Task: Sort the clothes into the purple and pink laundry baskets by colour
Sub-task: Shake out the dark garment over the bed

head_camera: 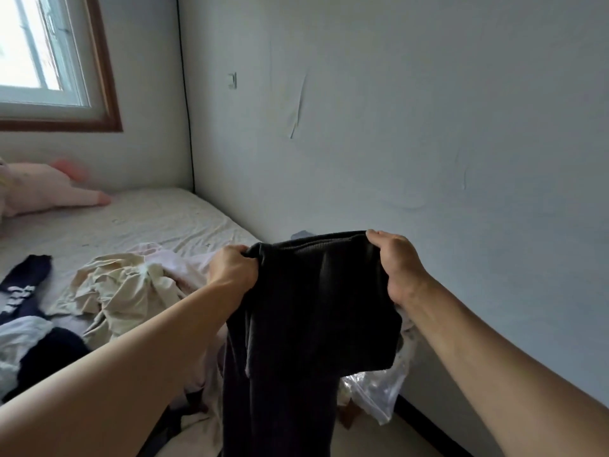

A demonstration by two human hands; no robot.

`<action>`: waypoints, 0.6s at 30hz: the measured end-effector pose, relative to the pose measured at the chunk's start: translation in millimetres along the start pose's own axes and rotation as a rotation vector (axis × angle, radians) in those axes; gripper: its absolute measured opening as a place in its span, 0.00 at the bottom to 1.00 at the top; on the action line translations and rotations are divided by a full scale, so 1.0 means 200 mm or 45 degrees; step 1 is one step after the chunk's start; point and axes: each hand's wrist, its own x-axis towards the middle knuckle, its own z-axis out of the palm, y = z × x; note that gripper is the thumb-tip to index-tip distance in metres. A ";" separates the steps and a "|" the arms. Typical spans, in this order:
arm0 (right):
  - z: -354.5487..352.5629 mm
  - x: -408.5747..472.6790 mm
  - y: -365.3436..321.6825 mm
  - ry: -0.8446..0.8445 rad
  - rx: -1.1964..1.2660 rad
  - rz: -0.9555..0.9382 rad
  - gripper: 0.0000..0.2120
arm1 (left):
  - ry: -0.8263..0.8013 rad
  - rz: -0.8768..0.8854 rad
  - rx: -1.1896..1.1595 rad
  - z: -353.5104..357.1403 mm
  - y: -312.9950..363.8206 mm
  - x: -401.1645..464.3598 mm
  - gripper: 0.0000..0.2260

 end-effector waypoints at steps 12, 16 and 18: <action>-0.06 0.00 -0.30 -0.086 0.528 0.100 0.11 | -0.272 0.006 -0.134 0.11 0.25 -0.18 0.10; -0.01 0.02 -0.36 -0.175 0.589 0.016 0.12 | -0.324 0.084 -0.177 0.08 0.33 -0.26 0.09; 0.01 0.02 -0.39 -0.194 0.565 -0.035 0.12 | -0.424 0.110 -0.282 0.05 0.38 -0.29 0.16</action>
